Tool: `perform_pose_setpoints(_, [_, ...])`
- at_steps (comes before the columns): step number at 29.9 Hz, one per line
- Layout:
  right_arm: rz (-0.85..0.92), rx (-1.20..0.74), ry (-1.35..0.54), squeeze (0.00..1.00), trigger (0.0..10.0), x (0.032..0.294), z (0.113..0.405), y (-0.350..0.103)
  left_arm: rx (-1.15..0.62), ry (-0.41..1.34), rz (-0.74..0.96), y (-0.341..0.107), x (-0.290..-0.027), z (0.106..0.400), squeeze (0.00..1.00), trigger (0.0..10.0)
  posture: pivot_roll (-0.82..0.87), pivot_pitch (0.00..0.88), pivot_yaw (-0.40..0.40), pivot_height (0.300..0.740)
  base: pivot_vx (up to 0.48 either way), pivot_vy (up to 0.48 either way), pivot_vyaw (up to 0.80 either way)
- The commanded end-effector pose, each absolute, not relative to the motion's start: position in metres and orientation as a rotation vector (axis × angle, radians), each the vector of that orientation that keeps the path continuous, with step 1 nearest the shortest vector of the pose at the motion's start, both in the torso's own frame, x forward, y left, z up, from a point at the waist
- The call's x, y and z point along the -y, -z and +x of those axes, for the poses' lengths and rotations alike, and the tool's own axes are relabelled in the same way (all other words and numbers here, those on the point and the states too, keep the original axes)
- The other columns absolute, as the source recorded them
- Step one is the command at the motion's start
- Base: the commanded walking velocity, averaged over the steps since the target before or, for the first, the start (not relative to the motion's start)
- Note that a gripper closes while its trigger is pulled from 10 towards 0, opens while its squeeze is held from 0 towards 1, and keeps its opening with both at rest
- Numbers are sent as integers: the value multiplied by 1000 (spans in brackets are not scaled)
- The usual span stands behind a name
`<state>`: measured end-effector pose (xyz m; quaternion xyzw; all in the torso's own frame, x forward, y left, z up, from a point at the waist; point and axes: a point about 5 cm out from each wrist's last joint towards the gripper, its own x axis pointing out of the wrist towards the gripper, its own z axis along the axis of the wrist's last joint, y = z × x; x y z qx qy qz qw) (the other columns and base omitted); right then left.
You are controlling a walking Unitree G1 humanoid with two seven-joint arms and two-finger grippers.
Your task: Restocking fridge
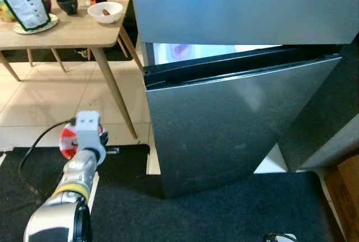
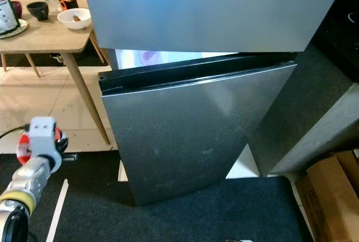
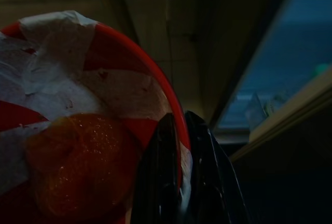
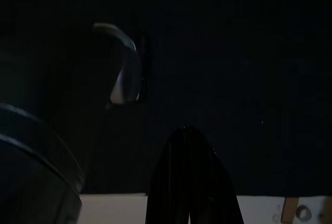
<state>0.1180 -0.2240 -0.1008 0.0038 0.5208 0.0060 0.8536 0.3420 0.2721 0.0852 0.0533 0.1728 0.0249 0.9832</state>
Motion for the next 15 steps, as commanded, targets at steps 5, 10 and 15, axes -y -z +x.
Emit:
perform_pose_setpoints(5, [0,-1110,6,0,10000,230,105,103,-332,-35,191,-108,-283,352,0,10000,-105,204,17,740,0,0,0])
perform_pose_setpoints(10, [4,-1124,35,0,10000,236,87,105,-280,13,258,-140,-273,372,0,10000,-130,255,20,740,0,0,0])
perform_pose_setpoints(15, [5,-1131,41,0,10000,237,82,106,-268,18,269,-147,-271,375,0,10000,-136,263,22,740,0,0,0])
